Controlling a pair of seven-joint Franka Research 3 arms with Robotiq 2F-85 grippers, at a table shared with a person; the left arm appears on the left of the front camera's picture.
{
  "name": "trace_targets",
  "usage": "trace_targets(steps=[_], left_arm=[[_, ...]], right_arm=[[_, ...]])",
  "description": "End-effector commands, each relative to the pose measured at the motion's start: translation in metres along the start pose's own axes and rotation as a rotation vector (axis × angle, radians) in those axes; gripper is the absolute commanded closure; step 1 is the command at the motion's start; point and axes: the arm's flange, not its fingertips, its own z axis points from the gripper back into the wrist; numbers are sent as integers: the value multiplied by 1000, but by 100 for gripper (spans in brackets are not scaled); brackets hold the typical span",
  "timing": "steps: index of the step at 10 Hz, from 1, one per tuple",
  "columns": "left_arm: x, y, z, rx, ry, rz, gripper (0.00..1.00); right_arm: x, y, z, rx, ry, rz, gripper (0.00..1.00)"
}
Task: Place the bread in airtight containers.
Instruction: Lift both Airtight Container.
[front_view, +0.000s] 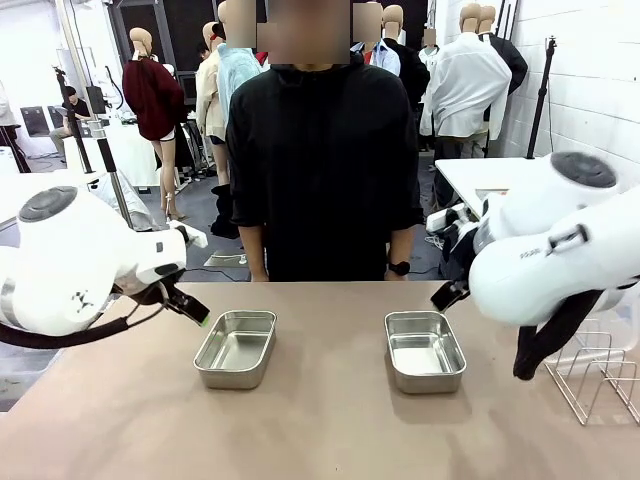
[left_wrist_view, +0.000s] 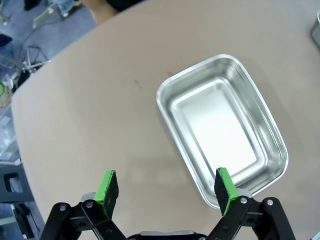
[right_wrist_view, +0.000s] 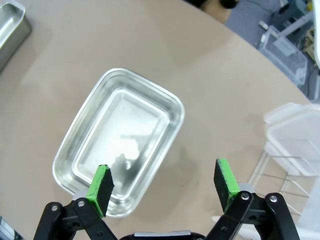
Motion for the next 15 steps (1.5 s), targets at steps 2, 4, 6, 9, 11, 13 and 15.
trace_targets(steps=[2, 4, 6, 9, 11, 13, 15], left_arm=[[-14, 4, 54, 10, -123, 139, 0], [-15, 2, 75, -44, -123, 183, 0], [-15, -5, 97, -52, -102, 152, 0], [-24, -8, 122, -24, -78, 139, 0], [-30, -10, 133, -20, -105, 144, 0], [-34, -7, 137, -21, -116, 157, 0], [-37, -11, 140, -6, -120, 172, 0]], right_arm=[[-23, -27, 45, 61, -45, -96, 0], [-31, -41, 68, 168, -84, -114, 0], [-39, -49, 93, 153, -125, -121, 0], [-43, -61, 115, 171, -161, -144, 0], [-41, -64, 120, 179, -172, -143, 0], [-41, -67, 117, 185, -180, -159, 0], [-38, -63, 118, 180, -159, -163, 0]])
